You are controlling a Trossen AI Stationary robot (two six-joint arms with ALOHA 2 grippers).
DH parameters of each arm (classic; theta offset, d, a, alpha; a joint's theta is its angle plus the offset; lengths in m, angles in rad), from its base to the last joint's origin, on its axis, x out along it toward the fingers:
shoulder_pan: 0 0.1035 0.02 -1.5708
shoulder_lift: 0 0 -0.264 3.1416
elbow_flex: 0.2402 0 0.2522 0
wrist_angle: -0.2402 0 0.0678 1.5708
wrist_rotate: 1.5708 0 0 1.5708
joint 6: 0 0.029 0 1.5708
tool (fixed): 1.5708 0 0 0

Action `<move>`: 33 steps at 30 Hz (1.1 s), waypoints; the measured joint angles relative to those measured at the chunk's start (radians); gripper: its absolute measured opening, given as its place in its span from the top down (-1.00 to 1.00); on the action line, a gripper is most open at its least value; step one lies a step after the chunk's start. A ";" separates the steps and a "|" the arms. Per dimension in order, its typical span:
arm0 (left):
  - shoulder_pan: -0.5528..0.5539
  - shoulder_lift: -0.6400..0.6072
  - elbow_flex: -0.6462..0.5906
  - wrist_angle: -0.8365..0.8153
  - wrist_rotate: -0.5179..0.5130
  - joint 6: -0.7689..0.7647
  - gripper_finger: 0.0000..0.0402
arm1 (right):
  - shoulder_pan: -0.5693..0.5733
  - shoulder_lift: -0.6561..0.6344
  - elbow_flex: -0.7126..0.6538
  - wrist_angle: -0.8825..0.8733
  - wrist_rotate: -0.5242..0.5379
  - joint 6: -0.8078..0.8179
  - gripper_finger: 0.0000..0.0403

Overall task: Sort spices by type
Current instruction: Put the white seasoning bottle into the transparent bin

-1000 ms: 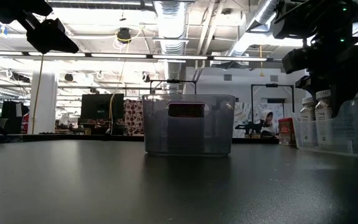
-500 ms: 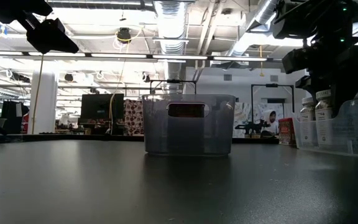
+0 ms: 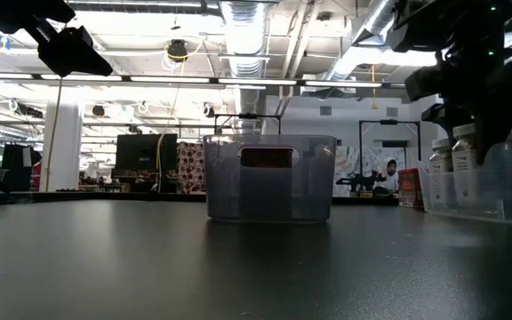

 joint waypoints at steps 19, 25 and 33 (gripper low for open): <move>0.000 0.000 0.000 0.000 0.000 0.000 -0.74 | 0.000 0.000 -0.019 0.007 -0.003 0.008 -0.20; 0.000 0.000 0.000 0.000 0.000 0.003 -0.74 | 0.000 0.000 -0.019 0.007 -0.004 0.008 -0.21; 0.000 0.000 0.000 -0.010 0.000 0.003 -0.74 | 0.000 0.000 -0.019 0.006 -0.005 0.008 -0.21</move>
